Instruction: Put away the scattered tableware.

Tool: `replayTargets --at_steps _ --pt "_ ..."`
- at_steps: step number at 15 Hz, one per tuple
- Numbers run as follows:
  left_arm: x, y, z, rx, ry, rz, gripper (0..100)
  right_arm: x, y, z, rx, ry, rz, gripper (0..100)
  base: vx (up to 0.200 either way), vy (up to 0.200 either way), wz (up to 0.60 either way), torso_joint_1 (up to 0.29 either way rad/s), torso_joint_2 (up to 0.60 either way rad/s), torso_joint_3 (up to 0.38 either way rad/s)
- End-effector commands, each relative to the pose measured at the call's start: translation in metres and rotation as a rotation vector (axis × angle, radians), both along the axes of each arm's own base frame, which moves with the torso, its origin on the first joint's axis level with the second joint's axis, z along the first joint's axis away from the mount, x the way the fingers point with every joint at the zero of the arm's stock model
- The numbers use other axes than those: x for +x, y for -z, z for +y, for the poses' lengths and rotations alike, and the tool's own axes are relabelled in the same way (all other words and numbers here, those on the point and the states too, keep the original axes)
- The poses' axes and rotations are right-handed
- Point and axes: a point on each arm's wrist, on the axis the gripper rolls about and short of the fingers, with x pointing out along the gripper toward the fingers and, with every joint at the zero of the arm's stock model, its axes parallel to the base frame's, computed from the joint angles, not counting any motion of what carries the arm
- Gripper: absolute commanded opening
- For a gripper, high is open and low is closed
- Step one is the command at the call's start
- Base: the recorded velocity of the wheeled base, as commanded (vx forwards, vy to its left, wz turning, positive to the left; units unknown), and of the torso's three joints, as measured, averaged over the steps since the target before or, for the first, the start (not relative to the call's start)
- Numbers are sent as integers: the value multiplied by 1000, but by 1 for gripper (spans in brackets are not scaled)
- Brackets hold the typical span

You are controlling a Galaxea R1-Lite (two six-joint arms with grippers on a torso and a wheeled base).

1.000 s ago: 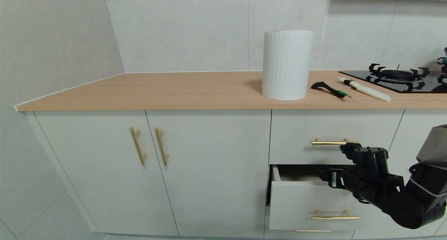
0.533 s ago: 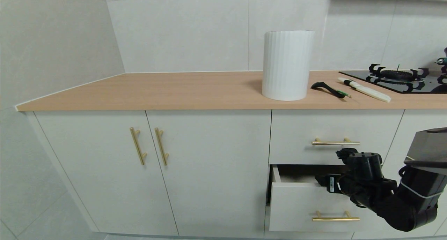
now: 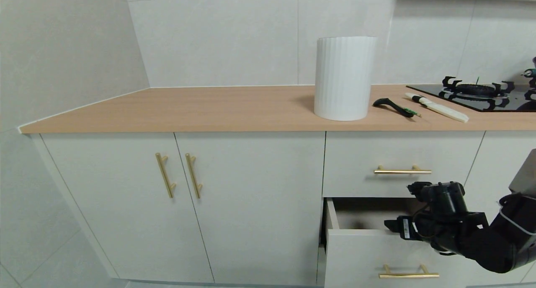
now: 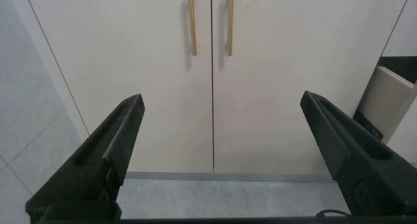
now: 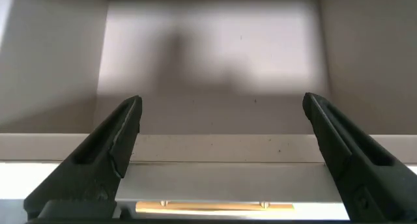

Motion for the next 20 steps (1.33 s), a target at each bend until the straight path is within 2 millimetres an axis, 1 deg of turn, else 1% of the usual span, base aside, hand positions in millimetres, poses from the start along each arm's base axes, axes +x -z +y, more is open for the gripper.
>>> replayTargets --at_steps 1,4,6,11,14,16,17,19,20 --pt "0 0 0 0 -1 -1 100 -5 -18 0 12 -14 -22 100 0 0 0 0 0 0" --pt "0 0 0 0 -1 -1 100 -13 -27 -1 13 -44 31 100 0 0 0 0 0 0" --pt "0 0 0 0 -1 -1 100 -20 -32 -3 -15 -68 69 100 0 0 0 0 0 0" --pt "0 0 0 0 -1 -1 100 -30 -29 -3 -71 -116 167 100 0 0 0 0 0 0" --pt "0 0 0 0 -1 -1 100 -36 -32 -4 -95 -138 205 100 0 0 0 0 0 0" --pt "0 0 0 0 -1 -1 100 -48 -46 2 -118 -179 288 100 0 0 0 0 0 0" --pt "0 0 0 0 -1 -1 100 -51 -47 3 -123 -185 309 100 0 0 0 0 0 0" --pt "0 0 0 0 -1 -1 100 -64 -53 7 -159 -239 393 100 0 0 0 0 0 0" --pt "0 0 0 0 -1 -1 100 -68 -53 6 -182 -265 412 100 0 0 0 0 0 0"
